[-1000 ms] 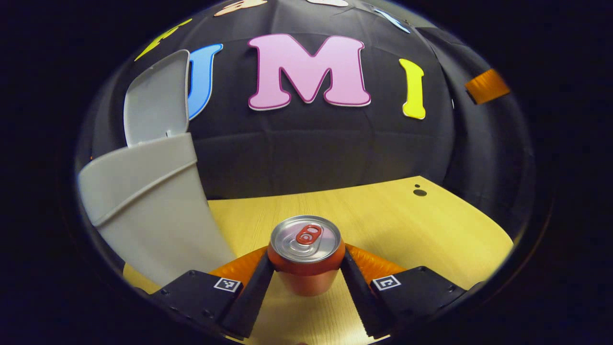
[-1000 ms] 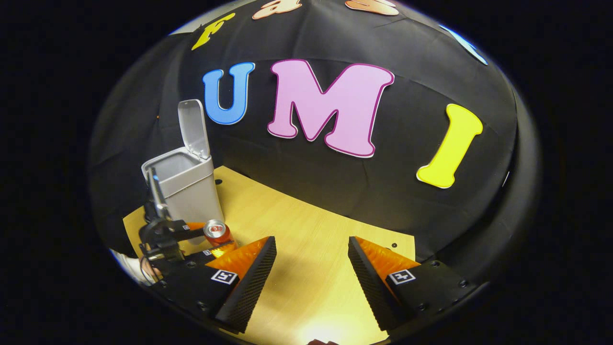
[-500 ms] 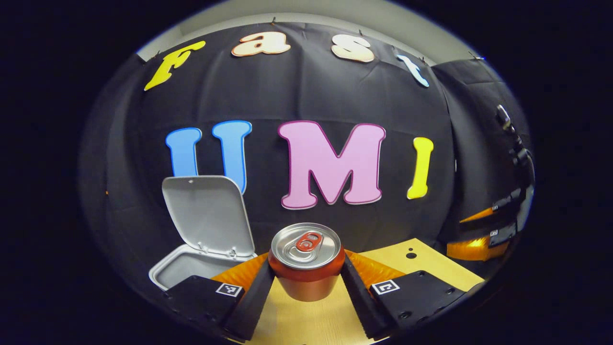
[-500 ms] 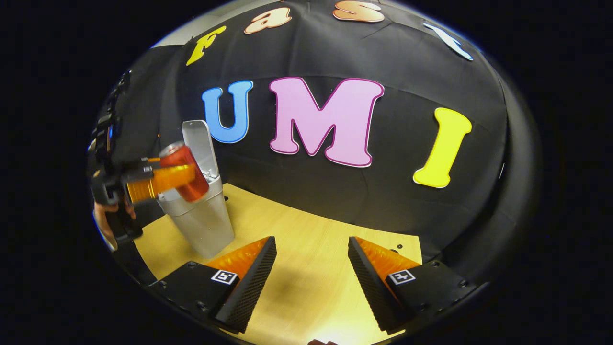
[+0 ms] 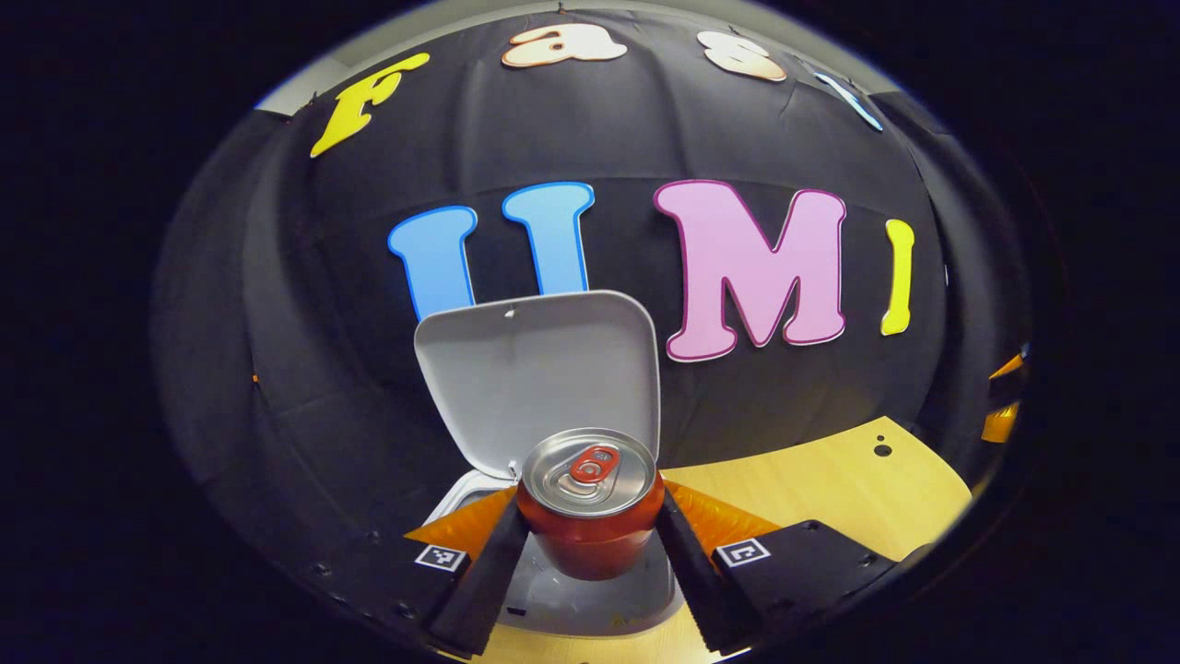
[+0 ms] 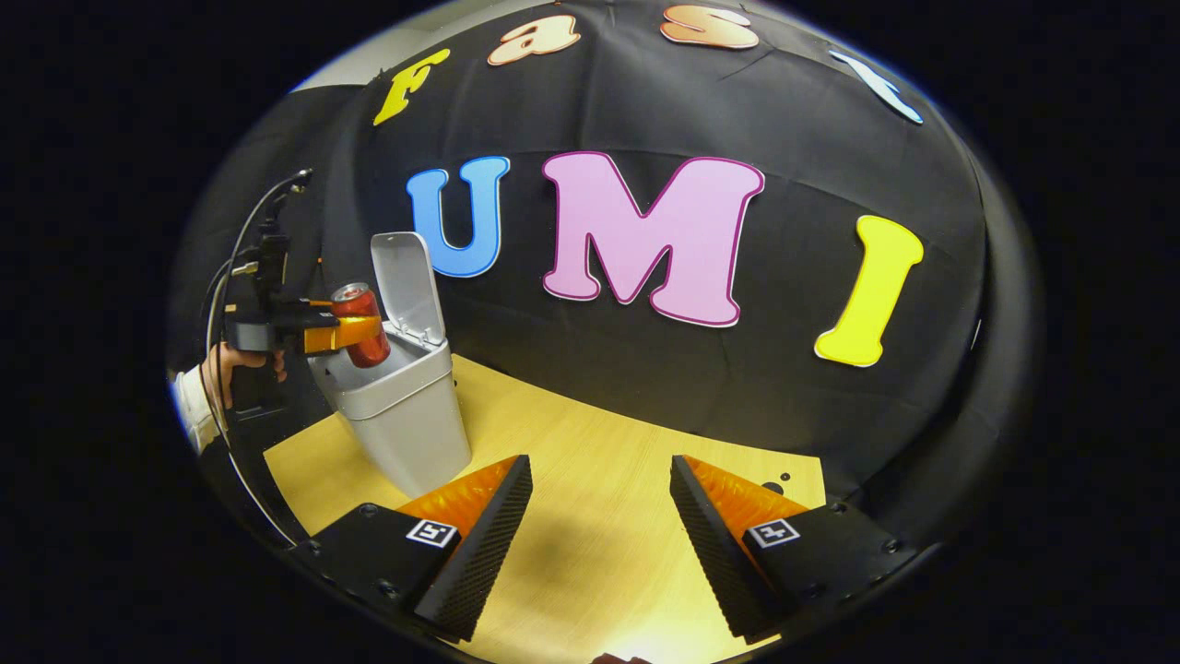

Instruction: Press the lid of the desktop garbage bin to open it, pick up the crumpled paper on the desktop and throw it into the bin, then pick up the pop can on the desktop and drop it into the bin, and finally close the garbage bin lid.

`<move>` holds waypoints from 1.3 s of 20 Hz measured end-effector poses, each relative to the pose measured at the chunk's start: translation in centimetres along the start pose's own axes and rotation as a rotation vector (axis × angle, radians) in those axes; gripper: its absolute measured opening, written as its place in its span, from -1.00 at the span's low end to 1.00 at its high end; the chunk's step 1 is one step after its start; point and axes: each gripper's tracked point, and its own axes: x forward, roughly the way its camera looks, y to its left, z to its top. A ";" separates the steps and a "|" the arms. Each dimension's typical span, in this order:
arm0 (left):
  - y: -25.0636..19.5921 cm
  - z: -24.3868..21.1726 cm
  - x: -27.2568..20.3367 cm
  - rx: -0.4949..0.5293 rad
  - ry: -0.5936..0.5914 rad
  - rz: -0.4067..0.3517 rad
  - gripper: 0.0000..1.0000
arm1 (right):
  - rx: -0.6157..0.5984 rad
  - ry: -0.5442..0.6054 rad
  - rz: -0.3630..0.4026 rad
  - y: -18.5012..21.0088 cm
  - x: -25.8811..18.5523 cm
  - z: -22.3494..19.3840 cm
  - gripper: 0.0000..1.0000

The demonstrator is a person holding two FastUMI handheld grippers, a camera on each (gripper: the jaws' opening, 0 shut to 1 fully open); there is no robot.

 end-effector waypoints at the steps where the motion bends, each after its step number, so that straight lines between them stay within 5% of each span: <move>1: 0.1 -0.7 0.4 -0.012 0.017 -0.001 0.66 | -0.002 0.003 0.000 0.1 0.1 -0.1 0.96; 11: 0.9 -5.3 3.0 0.002 0.165 -0.018 0.71 | 0.006 0.041 0.049 2.0 3.2 -0.2 0.94; 18: 1.9 -4.1 2.9 -0.005 0.131 0.027 0.89 | -0.008 0.070 0.070 2.3 4.1 -1.1 0.96; 23: 1.9 1.5 1.6 -0.064 -0.002 0.036 0.87 | -0.003 0.053 0.057 1.6 3.8 -0.7 0.96; 26: 3.2 8.8 -0.1 -0.137 -0.182 0.028 0.87 | 0.004 0.059 0.043 1.0 3.6 -1.1 0.96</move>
